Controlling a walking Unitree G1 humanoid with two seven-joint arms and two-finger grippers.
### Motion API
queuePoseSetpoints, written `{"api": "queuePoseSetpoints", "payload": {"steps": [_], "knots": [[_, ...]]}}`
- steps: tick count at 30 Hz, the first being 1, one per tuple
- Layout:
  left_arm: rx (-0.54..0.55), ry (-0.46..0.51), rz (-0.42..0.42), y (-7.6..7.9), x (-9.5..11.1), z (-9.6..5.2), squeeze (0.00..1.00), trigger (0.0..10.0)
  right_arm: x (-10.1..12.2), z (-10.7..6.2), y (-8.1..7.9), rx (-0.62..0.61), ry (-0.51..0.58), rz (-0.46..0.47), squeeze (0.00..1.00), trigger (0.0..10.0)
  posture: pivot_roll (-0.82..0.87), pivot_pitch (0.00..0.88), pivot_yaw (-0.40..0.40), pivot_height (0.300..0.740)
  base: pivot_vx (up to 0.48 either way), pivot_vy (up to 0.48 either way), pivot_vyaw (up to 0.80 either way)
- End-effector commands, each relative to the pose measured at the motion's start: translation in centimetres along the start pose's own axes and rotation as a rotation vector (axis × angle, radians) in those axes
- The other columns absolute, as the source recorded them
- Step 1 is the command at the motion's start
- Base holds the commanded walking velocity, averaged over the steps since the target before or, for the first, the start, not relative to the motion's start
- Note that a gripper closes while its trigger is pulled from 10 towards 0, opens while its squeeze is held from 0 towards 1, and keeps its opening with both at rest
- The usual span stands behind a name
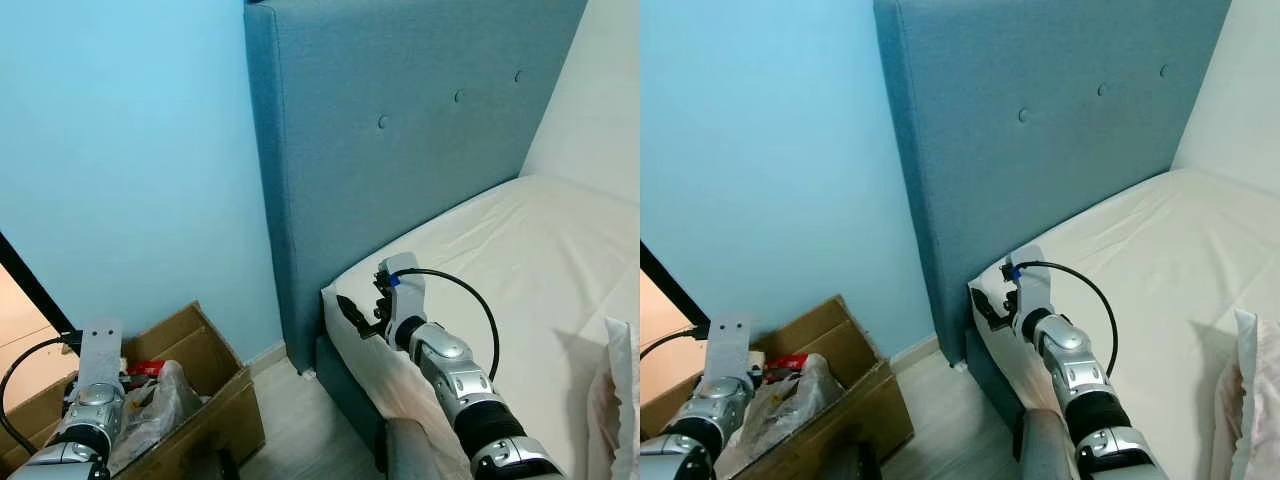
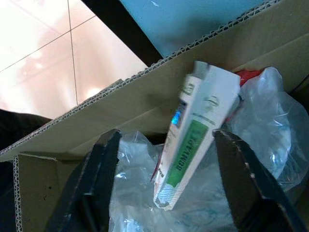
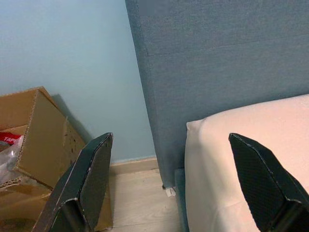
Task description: Clean up the room
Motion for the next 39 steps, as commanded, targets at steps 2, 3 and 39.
{"api": "queuePoseSetpoints", "payload": {"steps": [2,3,39], "knots": [[-0.003,-0.002,0.001,0.0,-0.3,0.0,1.0,10.0,0.3,0.2,0.1,-0.002,0.007,-0.02,0.0,10.0,-0.09,0.01,0.017,0.55,0.0,0.0,0.0],[-0.023,0.02,0.002,0.3,0.1,0.0,1.0,10.0,0.3,0.2,0.2,-0.002,0.007,-0.02,0.0,10.0,-0.09,0.01,0.017,0.55,0.0,0.0,0.0],[-1.075,0.322,-0.514,15.5,7.1,-7.5,0.0,10.0,-6.6,-1.8,0.8,-0.161,-0.175,0.202,0.0,10.0,-0.1,0.0,0.012,0.575,0.0,0.0,-0.19]]}}
Point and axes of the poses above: a point about 5 cm out from each wrist's last joint towards the gripper, its own z axis pointing out of the wrist towards the gripper, its own x axis along the axis of the wrist's last joint, y = z × x, the point moved 3 cm from there along z, pointing out of the wrist towards the gripper, and after that the axes turned 11 degrees about -z, right-handed, at the moved point
